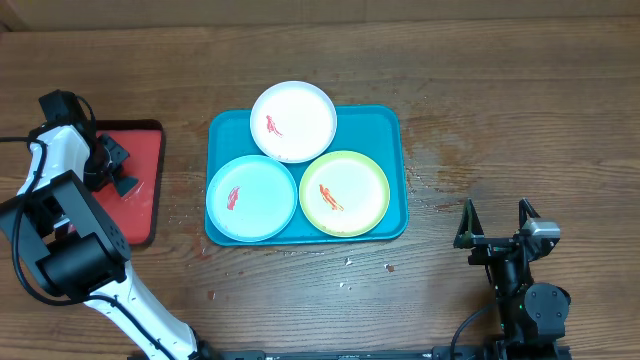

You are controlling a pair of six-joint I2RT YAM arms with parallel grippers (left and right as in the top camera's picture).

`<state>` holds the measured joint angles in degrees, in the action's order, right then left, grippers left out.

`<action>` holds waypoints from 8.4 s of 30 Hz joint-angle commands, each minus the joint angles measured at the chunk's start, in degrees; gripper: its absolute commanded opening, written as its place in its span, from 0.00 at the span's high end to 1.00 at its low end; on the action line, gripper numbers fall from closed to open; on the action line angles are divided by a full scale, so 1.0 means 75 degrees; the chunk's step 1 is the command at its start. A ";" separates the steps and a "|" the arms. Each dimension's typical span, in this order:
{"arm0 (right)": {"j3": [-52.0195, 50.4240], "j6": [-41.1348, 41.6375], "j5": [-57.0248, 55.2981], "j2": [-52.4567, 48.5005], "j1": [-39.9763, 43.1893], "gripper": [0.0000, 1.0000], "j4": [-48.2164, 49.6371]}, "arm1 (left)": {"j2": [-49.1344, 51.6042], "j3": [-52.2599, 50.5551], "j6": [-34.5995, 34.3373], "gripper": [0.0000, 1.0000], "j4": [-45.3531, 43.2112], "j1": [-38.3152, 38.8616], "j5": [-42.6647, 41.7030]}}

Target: Clean dirty plates on tray and stack at the side

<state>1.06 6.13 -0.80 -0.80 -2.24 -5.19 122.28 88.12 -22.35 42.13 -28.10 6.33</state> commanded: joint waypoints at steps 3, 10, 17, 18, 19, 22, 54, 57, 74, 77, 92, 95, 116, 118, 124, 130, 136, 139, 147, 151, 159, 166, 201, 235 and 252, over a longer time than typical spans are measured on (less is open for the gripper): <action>-0.0079 -0.0026 0.0006 0.0085 0.0032 0.00 0.0052 | 0.0114 0.0015 0.0012 0.80 0.0154 0.0000 0.0154; -0.0079 -0.0026 0.0006 0.0085 0.0032 0.00 0.0052 | 0.0114 0.0015 0.0009 0.00 0.1139 0.0003 -0.0047; -0.0079 -0.0029 0.0006 0.0085 0.0032 0.00 0.0052 | 0.0114 0.0015 0.0009 0.47 0.1781 0.0003 -0.0860; -0.0079 -0.0026 0.0006 0.0085 0.0032 0.00 0.0052 | 0.0114 0.0015 0.0006 0.66 0.1778 0.0003 -0.0898; -0.0079 -0.0026 0.0006 0.0085 0.0032 0.00 0.0052 | 0.0114 0.0015 0.0006 0.76 0.1769 0.0003 -0.0906; -0.0079 -0.0026 0.0006 0.0085 0.0032 0.00 0.0052 | 0.0114 0.0015 0.0003 0.96 0.1661 0.0003 -0.0903; -0.0079 -0.0029 0.0006 0.0085 0.0032 0.00 0.0052 | 0.0114 0.0015 0.0012 0.00 0.0519 0.0003 -0.0052; -0.0079 -0.0026 0.0006 0.0085 0.0032 0.00 0.0052 | 0.0114 0.0015 0.0012 0.00 0.0985 0.0003 -0.0609; -0.0079 -0.0026 0.0006 0.0085 0.0032 0.00 0.0052 | 0.0114 0.0015 0.0012 0.00 0.0705 0.0000 -0.0731; -0.0079 -0.0026 0.0006 0.0085 0.0029 0.00 0.0052 | 0.0114 0.0015 0.0015 0.00 0.0344 0.0000 -0.0204; -0.0079 -0.0026 0.0006 0.0085 0.0032 0.00 0.0052 | 0.0093 0.0300 0.0017 0.96 0.0854 0.0000 0.0017; -0.0079 -0.0026 0.0006 0.0085 0.0032 0.00 0.0052 | 0.0064 0.0848 0.0012 0.96 0.1486 0.0000 0.0009; -0.0079 -0.0026 0.0006 0.0085 0.0032 0.00 0.0052 | 0.0187 0.1577 -0.0265 0.96 0.2463 0.0006 -0.0251; -0.0079 -0.0029 0.0006 0.0085 0.0029 0.00 0.0052 | 0.0187 0.1478 -0.0248 0.96 0.2465 0.0000 -0.0254; -0.0079 -0.0026 0.0006 0.0085 0.0032 0.00 0.0052 | -0.0189 0.2760 0.0318 0.96 0.3305 -0.0029 -0.0256; -0.0079 -0.0029 0.0006 0.0085 0.0032 0.00 0.0052 | -0.1035 0.3620 0.0638 0.96 0.3975 0.0134 -0.0233; -0.0079 -0.0026 0.0006 0.0085 0.0029 0.00 0.0052 | -0.0892 0.1877 0.0466 0.96 0.2824 0.0207 0.0210; -0.0079 -0.0029 0.0006 0.0085 0.0032 0.00 0.0052 | -0.0501 0.0886 0.0647 0.96 0.2002 0.0201 0.0157; -0.0079 -0.0026 0.0006 0.0085 0.0032 0.00 0.0052 | -0.0699 0.2229 0.0493 0.96 0.2777 0.0181 0.0752; -0.0079 -0.0026 0.0006 0.0085 0.0032 0.00 0.0052 | -0.1189 0.3340 0.0577 0.96 0.3261 0.0472 0.1070; -0.0079 -0.0026 0.0006 0.0085 0.0032 0.00 0.0052 | -0.1390 0.3331 0.0198 0.96 0.3267 0.1440 0.3558; -0.0079 -0.0029 0.0006 0.0085 0.0032 0.00 0.0052 | -0.0035 0.2355 -0.0399 0.96 0.3069 0.1515 0.5106; -0.0079 -0.0029 0.0006 0.0085 0.0032 0.00 0.0052 | -0.0629 0.3209 -0.1853 0.96 0.3494 0.2672 0.8224; -0.0079 -0.0026 0.0006 0.0085 0.0032 0.00 0.0052 | -0.0364 0.2518 -0.2101 0.96 0.3570 0.1973 0.4097; -0.0079 -0.0026 0.0006 0.0085 0.0032 0.00 0.0052 | -0.2556 0.4013 0.1378 0.96 0.6202 0.2436 -0.2763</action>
<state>1.06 6.13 -0.80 -0.80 -2.24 -5.19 100.86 120.38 -21.89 87.35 -12.34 -2.13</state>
